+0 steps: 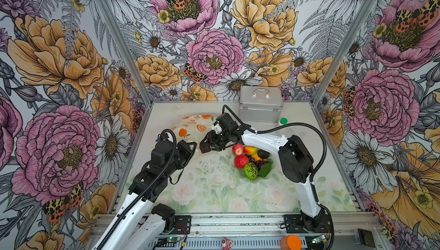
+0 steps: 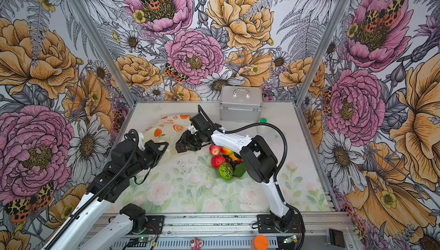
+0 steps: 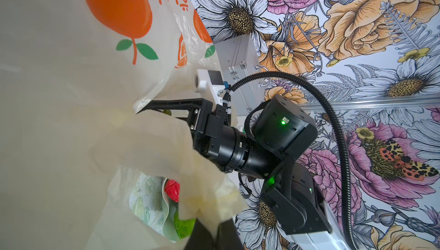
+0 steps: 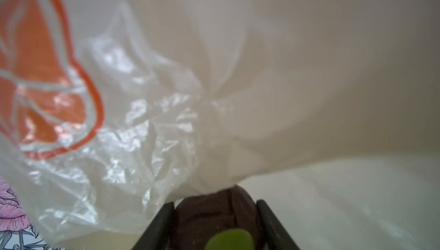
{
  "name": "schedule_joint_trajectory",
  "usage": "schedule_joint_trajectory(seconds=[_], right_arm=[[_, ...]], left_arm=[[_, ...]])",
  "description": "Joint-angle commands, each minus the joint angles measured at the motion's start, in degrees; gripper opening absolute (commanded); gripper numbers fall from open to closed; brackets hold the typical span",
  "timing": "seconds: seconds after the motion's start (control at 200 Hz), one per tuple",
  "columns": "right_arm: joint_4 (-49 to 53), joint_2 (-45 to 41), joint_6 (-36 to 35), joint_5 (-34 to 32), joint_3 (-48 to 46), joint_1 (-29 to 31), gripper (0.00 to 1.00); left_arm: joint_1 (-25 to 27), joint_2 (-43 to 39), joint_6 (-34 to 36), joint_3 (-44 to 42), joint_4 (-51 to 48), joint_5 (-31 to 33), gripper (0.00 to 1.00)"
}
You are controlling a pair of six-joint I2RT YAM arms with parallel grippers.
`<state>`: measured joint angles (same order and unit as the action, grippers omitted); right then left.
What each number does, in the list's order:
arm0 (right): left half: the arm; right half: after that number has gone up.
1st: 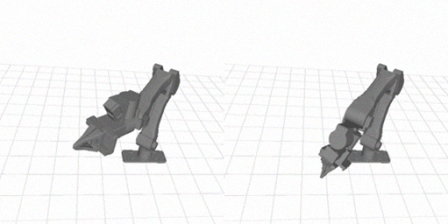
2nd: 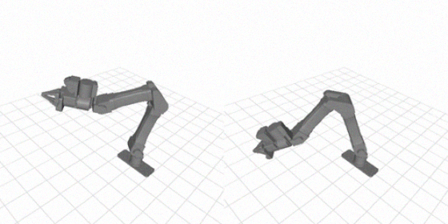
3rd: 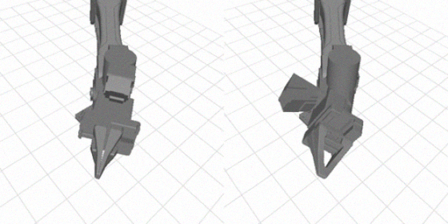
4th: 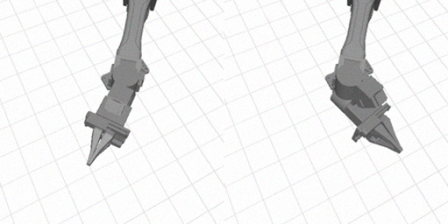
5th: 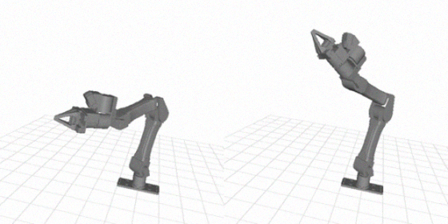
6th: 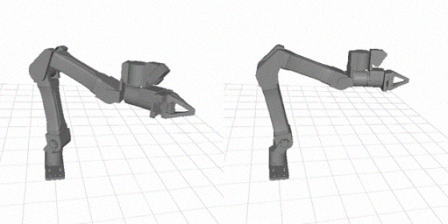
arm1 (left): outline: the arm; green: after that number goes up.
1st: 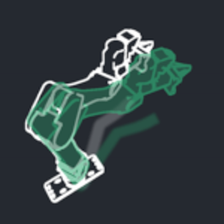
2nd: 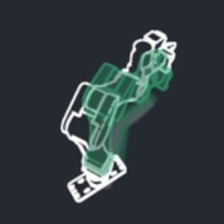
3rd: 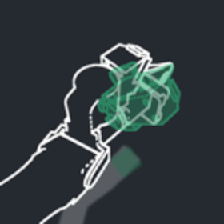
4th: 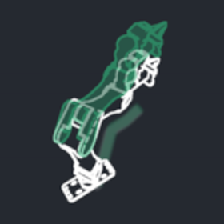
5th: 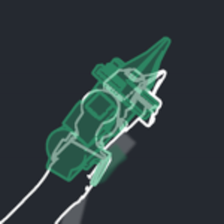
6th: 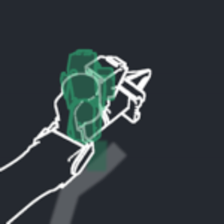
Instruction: Place the fruits into the plastic bag
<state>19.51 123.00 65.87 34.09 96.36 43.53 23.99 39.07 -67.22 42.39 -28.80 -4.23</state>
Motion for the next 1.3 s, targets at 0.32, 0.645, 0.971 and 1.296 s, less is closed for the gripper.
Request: schedule_joint_trajectory(seconds=[0.32, 0.645, 0.971, 1.296], right_arm=[[-23.26, 5.26, 23.73, -7.53, -3.92, -0.55, 0.54], [-27.24, 8.46, 25.55, -8.07, -0.49, -1.17, 0.76], [-28.03, 9.06, 24.60, -7.77, 2.57, -1.87, 0.81], [-16.87, 4.31, 14.12, -8.15, 3.54, -2.81, 0.81]], left_arm=[[2.78, 1.49, -1.24, -3.93, 8.48, -0.29, 0.00], [2.73, 3.29, -2.12, -6.09, 10.51, -3.09, 0.00], [0.24, 1.24, -2.21, -6.92, 9.56, -4.91, 0.00], [-2.87, -1.60, -1.95, -8.06, 7.86, -7.13, 0.00]])
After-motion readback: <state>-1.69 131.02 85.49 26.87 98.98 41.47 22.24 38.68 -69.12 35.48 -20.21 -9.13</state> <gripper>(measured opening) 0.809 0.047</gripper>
